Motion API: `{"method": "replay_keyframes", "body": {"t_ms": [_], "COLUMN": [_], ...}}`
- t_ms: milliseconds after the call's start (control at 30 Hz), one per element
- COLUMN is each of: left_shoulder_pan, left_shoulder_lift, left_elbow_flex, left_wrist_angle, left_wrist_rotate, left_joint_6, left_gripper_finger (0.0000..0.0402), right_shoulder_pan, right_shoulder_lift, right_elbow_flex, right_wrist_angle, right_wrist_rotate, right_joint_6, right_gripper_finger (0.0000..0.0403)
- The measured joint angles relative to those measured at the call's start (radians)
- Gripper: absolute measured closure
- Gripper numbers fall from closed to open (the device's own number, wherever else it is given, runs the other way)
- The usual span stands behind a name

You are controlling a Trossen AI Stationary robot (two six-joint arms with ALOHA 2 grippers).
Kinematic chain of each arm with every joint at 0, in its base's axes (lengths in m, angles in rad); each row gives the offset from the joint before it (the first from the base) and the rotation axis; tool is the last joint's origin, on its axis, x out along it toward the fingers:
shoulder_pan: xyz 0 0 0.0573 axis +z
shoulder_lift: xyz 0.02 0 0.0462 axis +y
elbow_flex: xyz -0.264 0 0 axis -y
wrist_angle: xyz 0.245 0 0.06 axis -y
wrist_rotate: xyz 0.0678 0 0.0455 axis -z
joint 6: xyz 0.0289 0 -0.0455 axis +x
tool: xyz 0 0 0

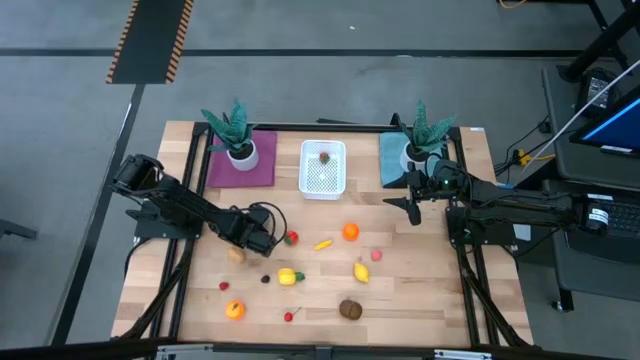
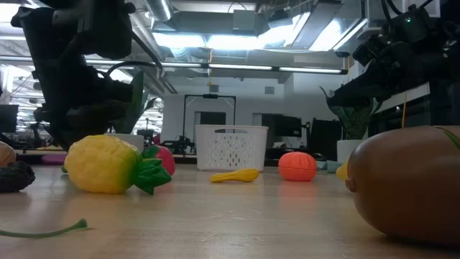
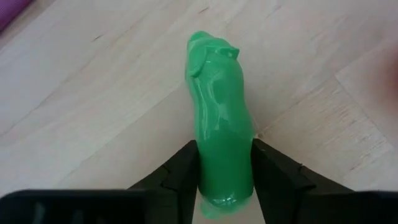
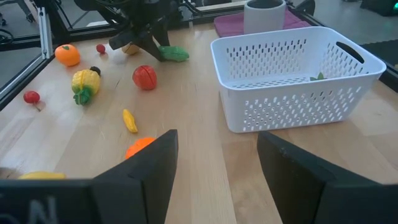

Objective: Pick and placing Produce into tupperware
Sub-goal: Put the green eggplant into the white bin

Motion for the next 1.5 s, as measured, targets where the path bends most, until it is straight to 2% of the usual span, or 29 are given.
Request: {"method": "replay_keyframes", "body": {"t_ms": [100,300,500,600,767,900,1100,1200,1300,1500], "left_shoulder_pan": [0.000,-0.006,-0.031,-0.054,-0.105,-0.153,-0.218,-0.232,-0.239,-0.239], "left_shoulder_lift": [-0.024,-0.085,-0.183,-0.239,-0.329,-0.370,-0.375,-0.374,-0.375,-0.374], "left_elbow_flex": [-0.002,-0.002,-0.002,-0.001,0.000,0.000,-0.025,-0.063,-0.114,-0.217], "left_wrist_angle": [-0.007,-0.003,-0.002,-0.002,0.009,0.038,0.192,0.277,0.390,0.750], "left_wrist_rotate": [0.010,-0.047,-0.130,-0.187,-0.306,-0.396,-0.538,-0.547,-0.549,-0.510], "left_joint_6": [0.016,0.046,0.084,0.101,0.160,0.209,0.337,0.381,0.423,0.630], "left_gripper_finger": [0.0273,0.0297,0.0276,0.0273,0.0296,0.0297,0.0277,0.0287,0.0299,0.0288], "right_shoulder_pan": [0.000,0.000,0.000,0.000,0.000,0.000,0.000,0.000,0.000,0.000], "right_shoulder_lift": [0.000,0.000,0.000,0.000,0.000,0.000,0.000,0.000,0.000,0.000], "right_elbow_flex": [0.000,0.000,0.000,0.000,0.000,0.000,0.000,0.000,0.000,0.000], "right_wrist_angle": [0.000,0.000,0.000,0.000,0.000,0.000,0.033,0.060,0.081,0.091], "right_wrist_rotate": [0.000,0.000,0.000,0.000,0.000,-0.001,-0.041,-0.104,-0.120,-0.121], "right_joint_6": [0.000,0.000,0.000,0.000,0.001,0.000,-0.022,-0.026,-0.027,-0.028], "right_gripper_finger": [0.0180,0.0180,0.0180,0.0180,0.0180,0.0180,0.0180,0.0180,0.0180,0.0180]}}
